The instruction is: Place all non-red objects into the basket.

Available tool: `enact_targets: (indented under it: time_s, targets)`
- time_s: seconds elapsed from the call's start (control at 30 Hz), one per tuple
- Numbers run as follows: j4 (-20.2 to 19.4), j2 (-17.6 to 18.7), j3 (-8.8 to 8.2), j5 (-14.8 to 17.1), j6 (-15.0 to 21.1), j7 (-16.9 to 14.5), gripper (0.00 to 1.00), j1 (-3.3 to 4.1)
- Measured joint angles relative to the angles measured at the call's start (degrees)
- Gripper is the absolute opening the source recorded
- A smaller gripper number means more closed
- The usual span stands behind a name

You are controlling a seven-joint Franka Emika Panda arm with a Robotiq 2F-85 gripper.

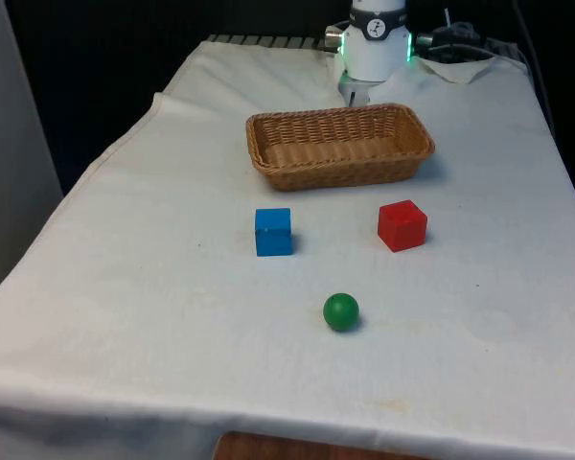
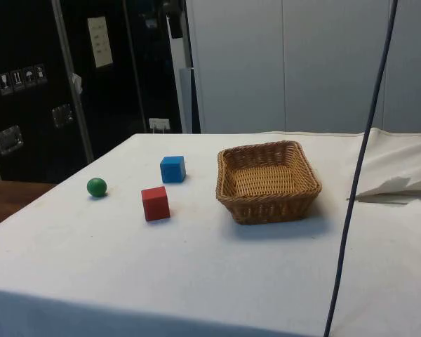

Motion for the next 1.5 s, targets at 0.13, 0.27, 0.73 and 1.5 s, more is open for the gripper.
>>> enact_targets:
  time_s: [0.13, 0.27, 0.73, 1.5]
  targets:
    - [1.4, 1.3, 0.00, 0.0, 0.0, 0.0, 1.00, 0.00]
    - [3.2, 2.8, 0.00, 0.0, 0.0, 0.0, 1.00, 0.06]
    - [5.8, 4.9, 0.11, 0.1, 0.6, 0.1, 1.00, 0.17]
    - [6.6, 8.9, 0.06, 0.1, 9.8, 0.1, 1.00, 0.17]
